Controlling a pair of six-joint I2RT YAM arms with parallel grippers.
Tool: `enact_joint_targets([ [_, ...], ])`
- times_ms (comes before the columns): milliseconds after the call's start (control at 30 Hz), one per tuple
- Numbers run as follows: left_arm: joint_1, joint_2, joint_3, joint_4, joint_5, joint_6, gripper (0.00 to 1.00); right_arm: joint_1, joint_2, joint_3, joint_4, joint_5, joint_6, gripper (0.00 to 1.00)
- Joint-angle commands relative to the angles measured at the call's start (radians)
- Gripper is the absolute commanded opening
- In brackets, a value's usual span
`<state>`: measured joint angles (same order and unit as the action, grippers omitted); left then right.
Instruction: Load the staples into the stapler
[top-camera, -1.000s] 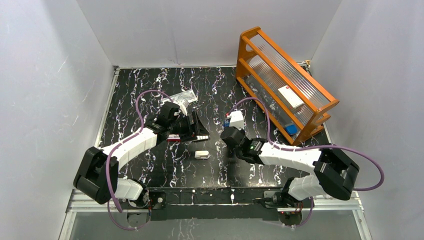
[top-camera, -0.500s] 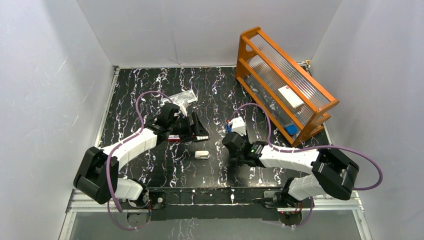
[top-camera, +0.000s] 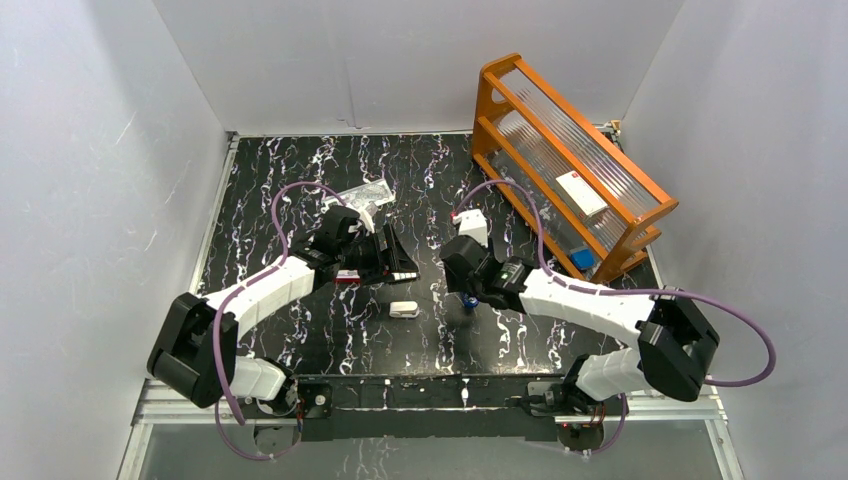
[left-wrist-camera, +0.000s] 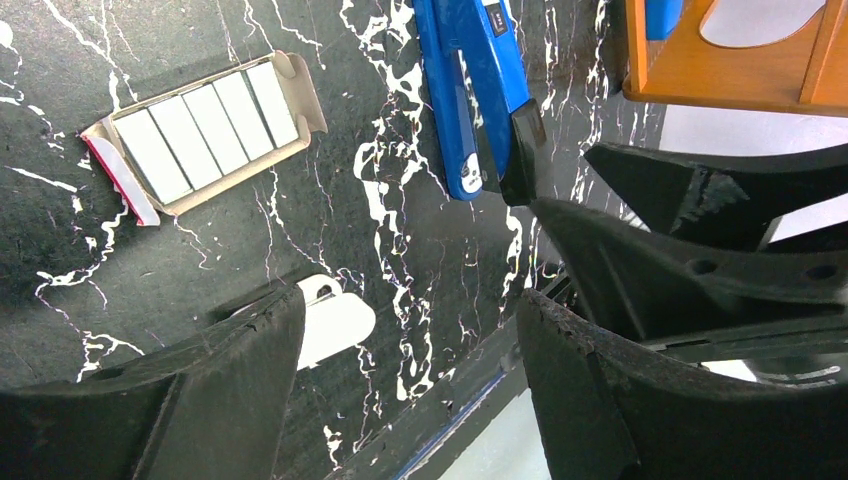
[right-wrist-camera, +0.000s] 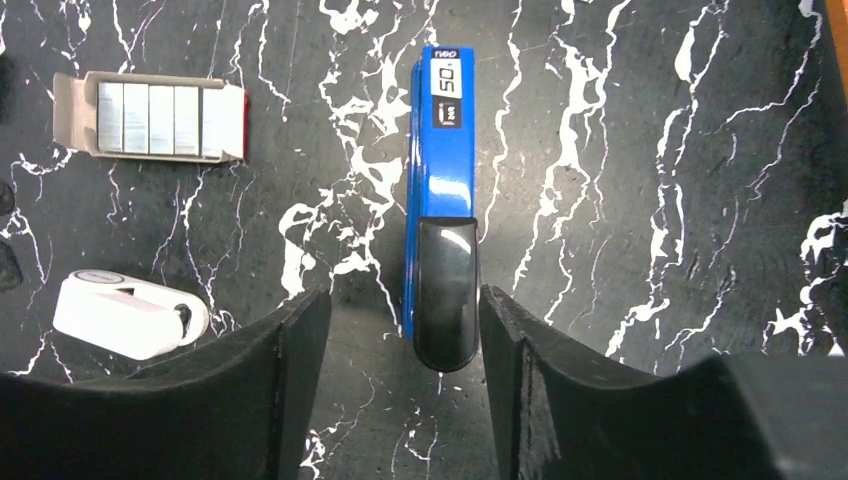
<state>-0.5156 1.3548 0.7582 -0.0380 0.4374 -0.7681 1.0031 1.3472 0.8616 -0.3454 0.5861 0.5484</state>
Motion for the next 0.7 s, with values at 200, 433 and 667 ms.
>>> enact_joint_targets([
  [200, -0.006, 0.008, -0.019, 0.011, 0.004, 0.022, 0.74, -0.048, 0.098, 0.059, -0.138, -0.046, 0.057, 0.51],
  [433, -0.006, 0.003, -0.025, 0.007, -0.001, 0.022, 0.74, -0.066, 0.134, 0.023, -0.118, -0.151, 0.049, 0.34],
  [667, -0.006, 0.004, -0.026, 0.003, -0.005, 0.024, 0.74, -0.084, 0.167, -0.060, -0.053, -0.228, 0.049, 0.25],
])
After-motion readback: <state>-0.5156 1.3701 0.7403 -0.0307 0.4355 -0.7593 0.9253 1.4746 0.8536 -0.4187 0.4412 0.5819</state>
